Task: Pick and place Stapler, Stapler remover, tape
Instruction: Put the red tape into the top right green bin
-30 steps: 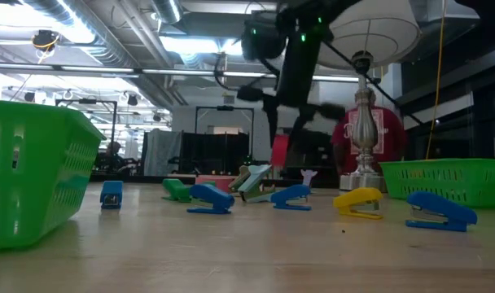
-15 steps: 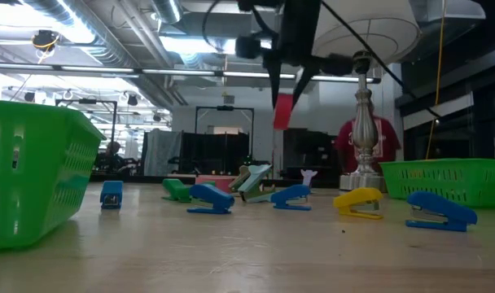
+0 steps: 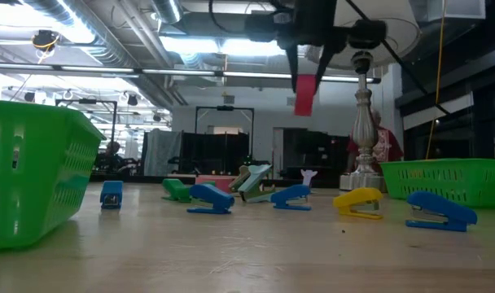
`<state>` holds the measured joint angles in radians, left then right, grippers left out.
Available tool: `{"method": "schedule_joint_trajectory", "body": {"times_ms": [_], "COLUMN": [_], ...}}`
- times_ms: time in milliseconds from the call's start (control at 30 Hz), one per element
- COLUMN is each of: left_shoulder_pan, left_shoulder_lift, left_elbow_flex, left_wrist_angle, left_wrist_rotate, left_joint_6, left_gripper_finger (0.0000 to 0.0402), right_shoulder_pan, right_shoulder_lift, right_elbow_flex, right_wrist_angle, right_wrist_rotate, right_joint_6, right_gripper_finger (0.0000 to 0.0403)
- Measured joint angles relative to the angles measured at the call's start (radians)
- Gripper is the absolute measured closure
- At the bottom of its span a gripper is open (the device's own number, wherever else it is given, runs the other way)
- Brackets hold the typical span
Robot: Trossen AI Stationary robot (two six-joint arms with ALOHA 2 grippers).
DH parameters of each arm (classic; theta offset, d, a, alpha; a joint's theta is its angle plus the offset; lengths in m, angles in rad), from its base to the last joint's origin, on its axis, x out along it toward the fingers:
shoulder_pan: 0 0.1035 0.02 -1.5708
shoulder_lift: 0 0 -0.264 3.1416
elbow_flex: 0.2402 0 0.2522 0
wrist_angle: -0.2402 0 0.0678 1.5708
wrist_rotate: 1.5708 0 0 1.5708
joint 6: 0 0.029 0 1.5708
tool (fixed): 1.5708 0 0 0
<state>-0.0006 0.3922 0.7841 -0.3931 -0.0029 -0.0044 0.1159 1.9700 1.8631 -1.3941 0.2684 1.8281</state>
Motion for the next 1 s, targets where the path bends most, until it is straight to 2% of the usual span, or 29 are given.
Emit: {"method": "schedule_joint_trajectory", "body": {"times_ms": [367,633,1000], "left_shoulder_pan": [0.000,0.000,0.000], "left_shoulder_lift": [0.000,0.000,0.000], "left_elbow_flex": [0.000,0.000,0.000], "left_wrist_angle": [0.000,0.000,0.000], "left_wrist_rotate": [0.000,0.000,0.000], "left_joint_6": [0.000,0.000,0.000], "left_gripper_finger": [0.0395,0.0395,0.0395], "right_shoulder_pan": [0.133,0.207,0.272], "right_shoulder_lift": [0.000,-0.014,-0.160], "right_elbow_flex": [0.000,-0.004,-0.201], "right_wrist_angle": [-0.180,-0.174,-0.177], "right_wrist_rotate": [0.002,0.053,0.053], "right_joint_6": [0.339,0.426,0.629], "right_gripper_finger": [0.0291,0.0291,0.0291]}}
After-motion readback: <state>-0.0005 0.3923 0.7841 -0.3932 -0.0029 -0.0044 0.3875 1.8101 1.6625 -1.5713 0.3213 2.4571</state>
